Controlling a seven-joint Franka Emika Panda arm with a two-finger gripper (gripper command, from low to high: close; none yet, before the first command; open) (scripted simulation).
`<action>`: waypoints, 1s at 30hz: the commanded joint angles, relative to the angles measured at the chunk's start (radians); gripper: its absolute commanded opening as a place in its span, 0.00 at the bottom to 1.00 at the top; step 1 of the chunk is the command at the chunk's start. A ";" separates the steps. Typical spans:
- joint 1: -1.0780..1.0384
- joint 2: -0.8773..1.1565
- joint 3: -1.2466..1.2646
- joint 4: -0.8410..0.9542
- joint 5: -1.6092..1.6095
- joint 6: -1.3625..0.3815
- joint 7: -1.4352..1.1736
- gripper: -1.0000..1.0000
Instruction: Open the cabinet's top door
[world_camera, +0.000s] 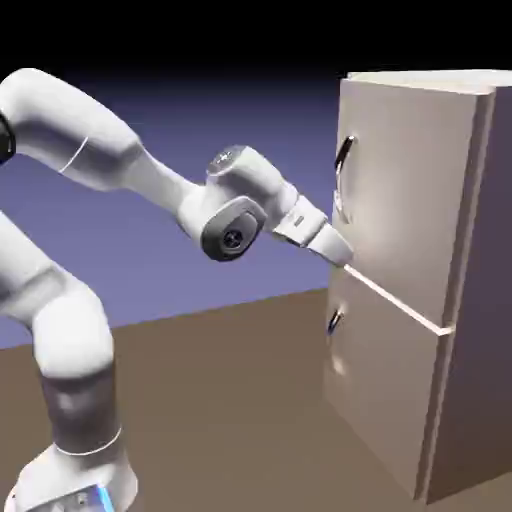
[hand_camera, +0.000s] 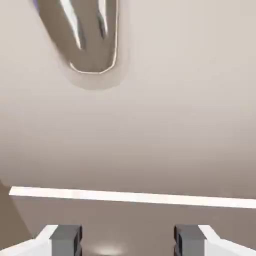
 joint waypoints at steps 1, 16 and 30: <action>0.031 0.036 -0.033 0.000 0.037 -0.011 -0.016 0.50; 0.489 0.580 -0.522 0.007 0.585 -0.181 -0.256 0.50; 0.917 1.087 -0.979 0.013 1.097 -0.340 -0.480 0.50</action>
